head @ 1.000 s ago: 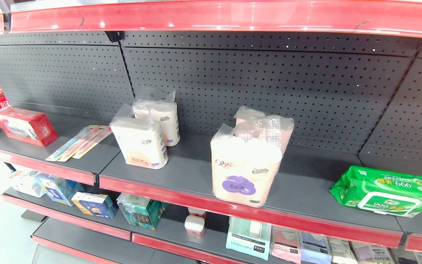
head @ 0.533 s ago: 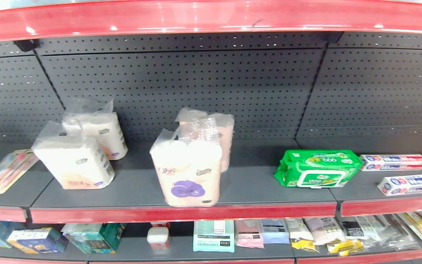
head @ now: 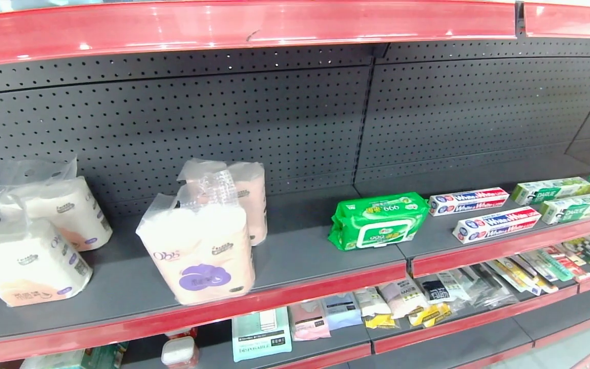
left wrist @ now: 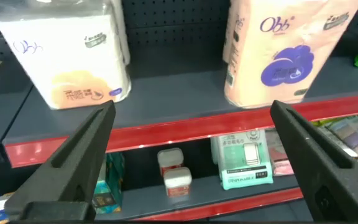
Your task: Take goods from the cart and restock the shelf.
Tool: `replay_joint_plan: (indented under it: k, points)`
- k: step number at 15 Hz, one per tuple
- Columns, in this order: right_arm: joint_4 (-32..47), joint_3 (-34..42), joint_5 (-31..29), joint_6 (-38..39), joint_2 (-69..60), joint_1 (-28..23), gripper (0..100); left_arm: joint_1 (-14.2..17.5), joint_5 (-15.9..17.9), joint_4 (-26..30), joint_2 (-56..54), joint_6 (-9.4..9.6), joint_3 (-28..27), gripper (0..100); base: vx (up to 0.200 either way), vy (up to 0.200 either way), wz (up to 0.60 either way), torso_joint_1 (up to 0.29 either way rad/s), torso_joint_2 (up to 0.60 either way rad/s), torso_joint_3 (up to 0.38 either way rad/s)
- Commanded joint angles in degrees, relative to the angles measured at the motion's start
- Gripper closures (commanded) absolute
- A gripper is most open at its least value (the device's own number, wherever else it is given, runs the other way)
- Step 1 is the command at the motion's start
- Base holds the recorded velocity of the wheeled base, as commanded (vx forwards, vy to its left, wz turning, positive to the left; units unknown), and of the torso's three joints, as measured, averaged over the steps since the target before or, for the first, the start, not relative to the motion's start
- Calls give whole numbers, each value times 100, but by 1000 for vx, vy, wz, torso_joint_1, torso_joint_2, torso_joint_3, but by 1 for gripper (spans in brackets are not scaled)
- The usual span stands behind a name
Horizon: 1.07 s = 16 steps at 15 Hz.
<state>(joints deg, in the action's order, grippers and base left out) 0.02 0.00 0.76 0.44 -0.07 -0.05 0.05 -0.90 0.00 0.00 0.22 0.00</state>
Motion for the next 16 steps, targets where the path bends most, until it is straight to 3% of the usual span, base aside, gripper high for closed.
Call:
replay_joint_plan:
  k: [1, 4, 5, 6, 7, 8, 10, 11, 12, 16]
  points:
    - [-2, 0, 4, 0, 7, 5, 0, 4, 81, 0, 0, 13, 0, 0, 0, 0, 0, 0, 0, 0]
    - [-2, 0, 4, 0, 7, 5, 0, 4, 11, -9, 0, 4, -62, 0, 0, 0, 0, 0, 0, 0]
    - [-2, 0, 4, 0, 7, 5, 0, -49, 37, 26, 545, -198, -835, 0, 0, 0, 0, 0, 0, 0]
    - [-2, 0, 4, 0, 7, 5, 0, -119, 2, 0, 1485, -751, -1556, 0, 0, 0, 0, 0, 0, 0]
    - [-2, 0, 4, 0, 7, 5, 0, -119, 20, -167, 2874, -1586, -2821, 0, 0, 0, 0, 0, 0, 0]
    - [-2, 0, 4, 0, 7, 5, 0, -14, -59, -176, 3604, -1499, -3410, 0, 0, 0, 0, 0, 0, 0]
    - [-2, 0, 4, 0, 7, 5, 0, 505, -464, 53, 4386, -435, -3340, 0, 0, 0, 0, 0, 0, 0]
    - [6, 0, 4, 0, 7, 5, 0, 900, -613, 158, 4834, -13, -3094, 0, 0, 0, 0, 0, 0, 0]
    - [-2, 0, 4, 0, 7, 5, 0, 979, -578, 114, 5115, 75, -2918, 0, 0, 0, 0, 0, 0, 0]
    - [6, 0, 4, 0, 7, 5, 0, 1041, -587, 26, 6117, 84, -2646, 0, 0, 0, 0, 0, 0, 0]
